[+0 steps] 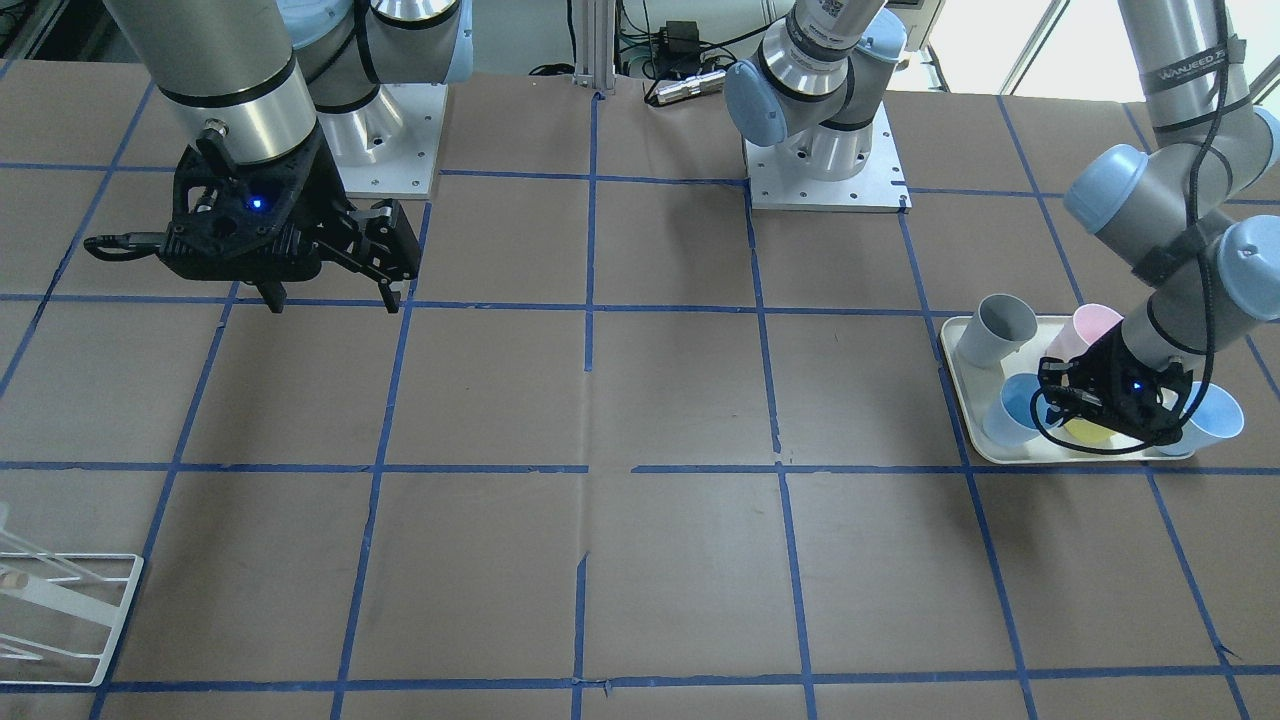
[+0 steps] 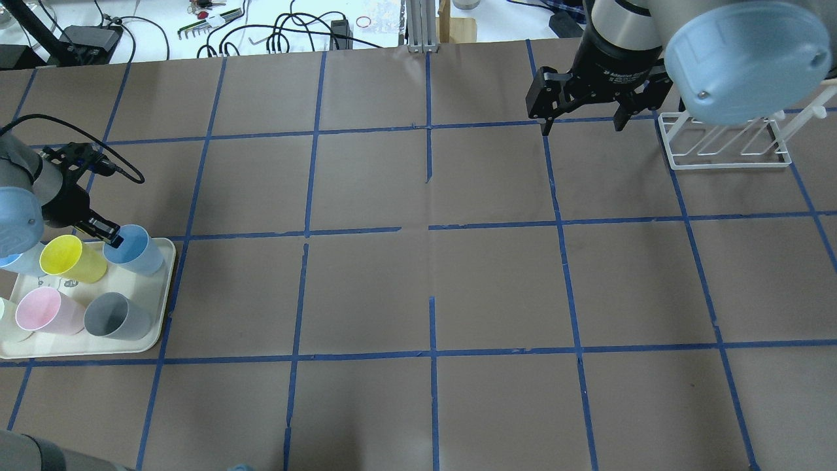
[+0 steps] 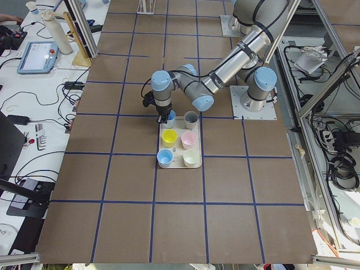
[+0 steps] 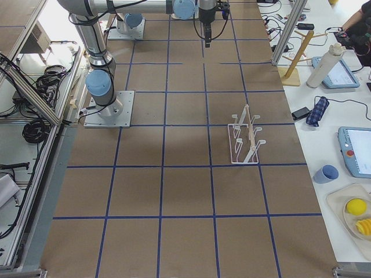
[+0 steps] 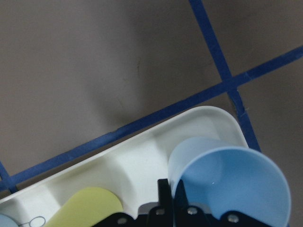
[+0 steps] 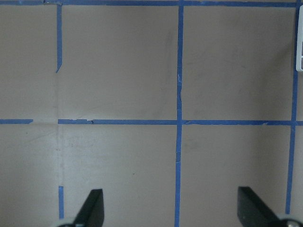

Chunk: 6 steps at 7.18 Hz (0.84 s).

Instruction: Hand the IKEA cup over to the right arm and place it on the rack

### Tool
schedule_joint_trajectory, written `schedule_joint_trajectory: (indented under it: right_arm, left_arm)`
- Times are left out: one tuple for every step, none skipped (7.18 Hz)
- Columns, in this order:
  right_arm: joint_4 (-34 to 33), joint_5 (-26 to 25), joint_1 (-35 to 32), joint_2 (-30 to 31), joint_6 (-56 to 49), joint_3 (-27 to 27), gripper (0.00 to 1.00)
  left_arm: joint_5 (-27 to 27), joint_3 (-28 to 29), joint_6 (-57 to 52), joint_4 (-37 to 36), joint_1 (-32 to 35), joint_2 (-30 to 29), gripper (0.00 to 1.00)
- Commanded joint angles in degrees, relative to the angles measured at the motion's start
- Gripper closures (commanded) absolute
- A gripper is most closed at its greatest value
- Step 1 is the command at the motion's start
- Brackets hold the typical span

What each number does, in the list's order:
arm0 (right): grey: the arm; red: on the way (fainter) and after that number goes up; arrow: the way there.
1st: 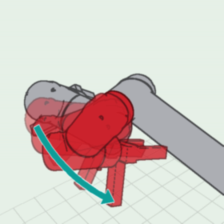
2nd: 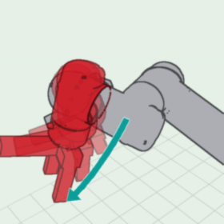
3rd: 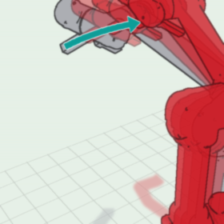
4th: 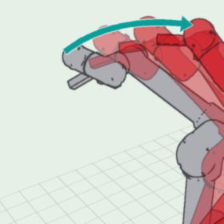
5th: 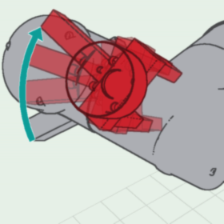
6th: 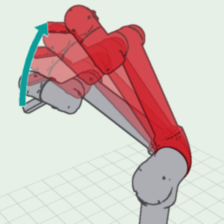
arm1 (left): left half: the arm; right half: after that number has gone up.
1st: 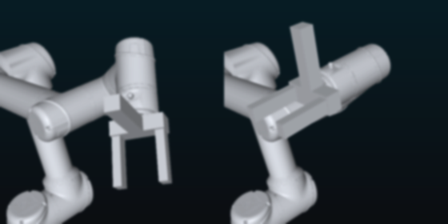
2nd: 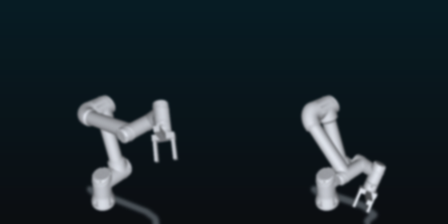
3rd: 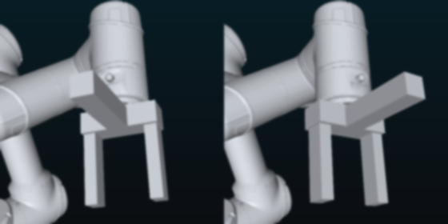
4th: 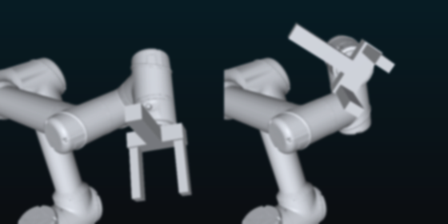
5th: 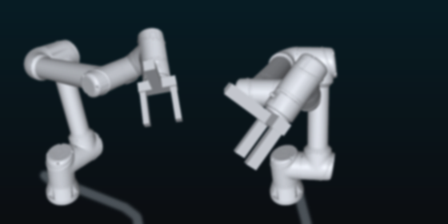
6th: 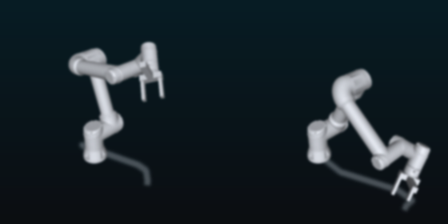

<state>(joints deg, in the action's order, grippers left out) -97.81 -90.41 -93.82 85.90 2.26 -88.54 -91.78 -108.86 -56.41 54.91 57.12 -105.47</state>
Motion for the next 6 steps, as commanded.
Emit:
schedule_joint_trajectory:
  right_arm:
    - [0.4,0.0,3.6,0.1,-6.0,0.0,0.00]
    - [0.8,-0.1,6.2,0.6,-10.0,0.0,0.00]
    - [0.8,-0.1,8.9,0.6,-14.7,0.0,0.00]
    - [1.4,0.2,12.7,0.6,-19.4,0.0,0.00]
    - [2.2,3.3,16.4,0.6,-24.0,-0.2,0.00]
    - [3.3,5.3,20.0,0.5,-28.7,-0.5,0.00]
  left_arm:
    - [0.3,4.5,3.2,3.5,0.8,2.2,1.00]
    - [2.9,7.6,7.8,10.0,1.8,3.2,1.00]
    - [4.3,10.8,16.1,15.6,4.5,4.7,1.00]
    - [9.5,13.2,26.8,20.8,8.8,6.0,1.00]
    - [16.4,13.9,35.7,23.7,12.4,7.3,1.00]
    - [25.2,13.2,44.6,25.5,14.0,8.5,1.00]
